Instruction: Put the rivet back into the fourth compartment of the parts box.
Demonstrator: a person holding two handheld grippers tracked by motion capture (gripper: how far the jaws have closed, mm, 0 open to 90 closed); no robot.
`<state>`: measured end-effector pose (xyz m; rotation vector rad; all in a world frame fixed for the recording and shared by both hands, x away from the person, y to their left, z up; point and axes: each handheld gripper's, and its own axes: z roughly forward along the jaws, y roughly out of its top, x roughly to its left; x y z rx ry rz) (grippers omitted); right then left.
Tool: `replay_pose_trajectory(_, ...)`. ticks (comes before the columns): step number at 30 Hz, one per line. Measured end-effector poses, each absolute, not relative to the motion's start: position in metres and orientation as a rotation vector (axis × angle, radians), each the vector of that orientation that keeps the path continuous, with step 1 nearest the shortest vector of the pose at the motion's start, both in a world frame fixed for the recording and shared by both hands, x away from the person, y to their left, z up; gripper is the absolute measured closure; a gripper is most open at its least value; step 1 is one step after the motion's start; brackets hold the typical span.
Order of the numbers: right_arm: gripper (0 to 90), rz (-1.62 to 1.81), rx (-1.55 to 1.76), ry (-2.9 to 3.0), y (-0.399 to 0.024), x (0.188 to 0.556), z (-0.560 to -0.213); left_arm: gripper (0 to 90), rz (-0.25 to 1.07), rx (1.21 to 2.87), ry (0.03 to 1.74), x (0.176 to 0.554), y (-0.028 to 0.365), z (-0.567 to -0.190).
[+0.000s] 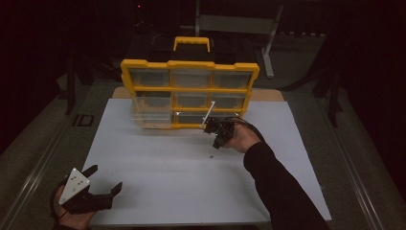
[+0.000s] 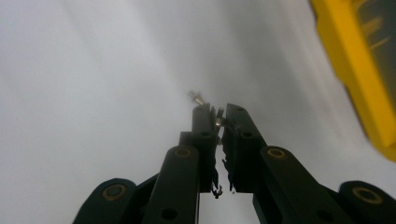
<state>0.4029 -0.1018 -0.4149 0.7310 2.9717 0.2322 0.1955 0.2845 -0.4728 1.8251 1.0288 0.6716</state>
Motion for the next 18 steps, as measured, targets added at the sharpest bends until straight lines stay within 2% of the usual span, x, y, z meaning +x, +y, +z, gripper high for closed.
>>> replay_pose_trajectory(18, 82.9, 0.556, 0.746, 2.871, -0.094, 0.406, -0.37, 0.7, 0.669, 1.826, 1.029, 0.195, 0.285, -0.473)
